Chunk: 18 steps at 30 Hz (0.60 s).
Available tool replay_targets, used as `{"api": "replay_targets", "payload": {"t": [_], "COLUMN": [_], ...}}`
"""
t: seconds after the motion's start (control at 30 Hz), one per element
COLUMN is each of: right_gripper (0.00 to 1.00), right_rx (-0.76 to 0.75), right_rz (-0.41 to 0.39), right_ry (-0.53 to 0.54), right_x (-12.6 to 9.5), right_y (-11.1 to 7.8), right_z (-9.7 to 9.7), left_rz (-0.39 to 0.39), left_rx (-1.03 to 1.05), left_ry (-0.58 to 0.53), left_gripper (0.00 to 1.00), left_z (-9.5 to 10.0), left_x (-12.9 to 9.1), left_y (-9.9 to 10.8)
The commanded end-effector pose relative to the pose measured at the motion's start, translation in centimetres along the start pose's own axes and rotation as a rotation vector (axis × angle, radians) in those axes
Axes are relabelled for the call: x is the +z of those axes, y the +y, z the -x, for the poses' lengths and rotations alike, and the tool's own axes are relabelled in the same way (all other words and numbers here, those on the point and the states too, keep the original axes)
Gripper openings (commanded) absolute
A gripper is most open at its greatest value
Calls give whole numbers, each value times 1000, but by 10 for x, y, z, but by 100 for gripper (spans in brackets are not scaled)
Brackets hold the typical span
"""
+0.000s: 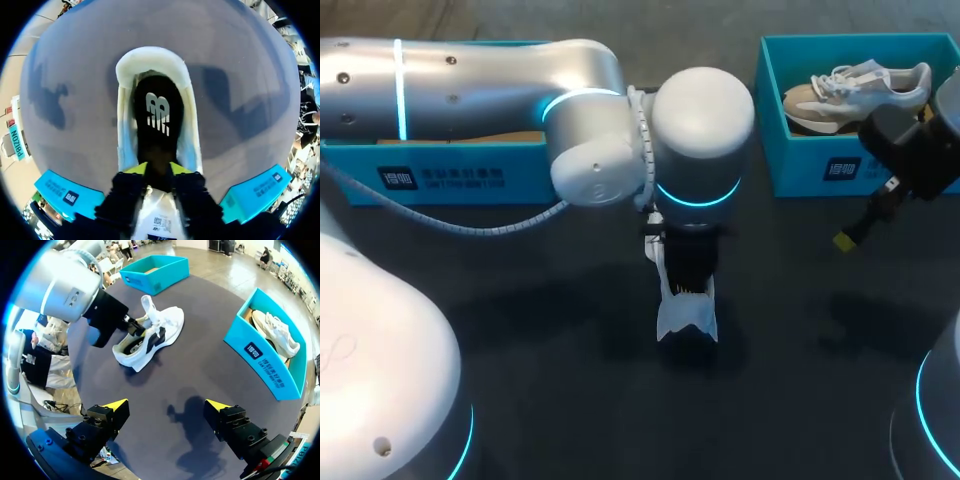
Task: Take the shoe out of the shoebox, open the shoe tongue, remove and reinsert the insole, then place the shoe into the shoebox
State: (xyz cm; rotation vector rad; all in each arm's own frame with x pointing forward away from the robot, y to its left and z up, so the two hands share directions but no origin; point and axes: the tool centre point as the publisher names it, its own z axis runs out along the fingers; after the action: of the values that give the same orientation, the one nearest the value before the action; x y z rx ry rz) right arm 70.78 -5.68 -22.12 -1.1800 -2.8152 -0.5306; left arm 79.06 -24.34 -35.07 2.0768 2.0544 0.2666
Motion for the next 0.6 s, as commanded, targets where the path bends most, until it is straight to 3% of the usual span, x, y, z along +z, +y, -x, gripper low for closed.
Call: {"api": "replay_targets", "payload": {"t": [0.03, 0.1, 0.13, 0.17, 0.23, 0.27, 0.6], "right_gripper": [100, 100, 100, 100, 100, 100, 100], "right_rx": [2, 2, 2, 2, 2, 2, 2], "right_rz": [-4, -4, -4, -4, -4, -4, -4], "right_ry": [-2, -2, -2, -2, -2, -2, -2], "right_x": [1, 1, 1, 1, 1, 1, 1], "right_y": [1, 1, 1, 1, 1, 1, 1], "right_z": [0, 0, 0, 0, 0, 0, 0], "left_rz": [0, 0, 1, 1, 1, 1, -16], "left_rx": [5, 5, 4, 3, -1, -1, -4], "left_ry": [7, 5, 4, 4, 2, 2, -16], "left_gripper": [42, 43, 49, 60, 95, 100, 100], "left_z": [5, 5, 4, 4, 3, 2, -6], "left_x": [2, 2, 2, 2, 1, 0, -11], "left_y": [1, 1, 1, 1, 1, 1, 3]}}
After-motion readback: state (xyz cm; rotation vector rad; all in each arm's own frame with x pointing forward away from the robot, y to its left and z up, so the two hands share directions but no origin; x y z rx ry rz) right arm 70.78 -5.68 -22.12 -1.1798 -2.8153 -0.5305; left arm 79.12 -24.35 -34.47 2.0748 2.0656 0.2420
